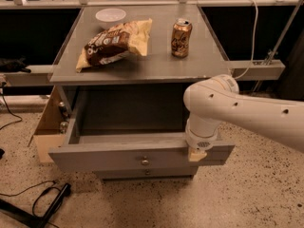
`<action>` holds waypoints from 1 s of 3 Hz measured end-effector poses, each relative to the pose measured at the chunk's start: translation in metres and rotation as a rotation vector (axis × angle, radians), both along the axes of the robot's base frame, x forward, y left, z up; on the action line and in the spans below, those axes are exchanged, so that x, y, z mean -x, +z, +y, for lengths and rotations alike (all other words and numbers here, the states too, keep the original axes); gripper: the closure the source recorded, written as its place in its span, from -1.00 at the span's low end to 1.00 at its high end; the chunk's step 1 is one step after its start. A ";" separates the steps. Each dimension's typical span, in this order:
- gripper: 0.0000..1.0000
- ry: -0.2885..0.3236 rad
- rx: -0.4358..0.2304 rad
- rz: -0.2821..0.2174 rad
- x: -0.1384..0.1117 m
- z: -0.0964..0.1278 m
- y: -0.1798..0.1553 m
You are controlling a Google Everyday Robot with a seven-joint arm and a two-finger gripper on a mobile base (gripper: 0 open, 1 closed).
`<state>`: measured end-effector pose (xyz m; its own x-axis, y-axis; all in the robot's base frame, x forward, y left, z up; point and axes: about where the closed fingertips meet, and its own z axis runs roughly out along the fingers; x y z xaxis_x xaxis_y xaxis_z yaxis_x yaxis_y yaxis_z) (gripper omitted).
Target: Open top drawer
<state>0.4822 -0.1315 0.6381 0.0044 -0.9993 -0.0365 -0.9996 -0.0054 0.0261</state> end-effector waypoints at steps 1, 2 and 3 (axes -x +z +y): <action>0.89 -0.011 0.000 0.013 0.007 0.000 0.003; 1.00 -0.038 -0.003 0.075 0.044 -0.006 0.007; 1.00 -0.038 -0.003 0.075 0.042 -0.006 0.006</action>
Offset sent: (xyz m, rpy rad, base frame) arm -0.2659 -0.0390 0.0401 0.0196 0.4436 -0.1999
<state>0.4403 -0.1371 0.6445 -0.0368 -0.9986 -0.0380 -0.9944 0.0328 0.1007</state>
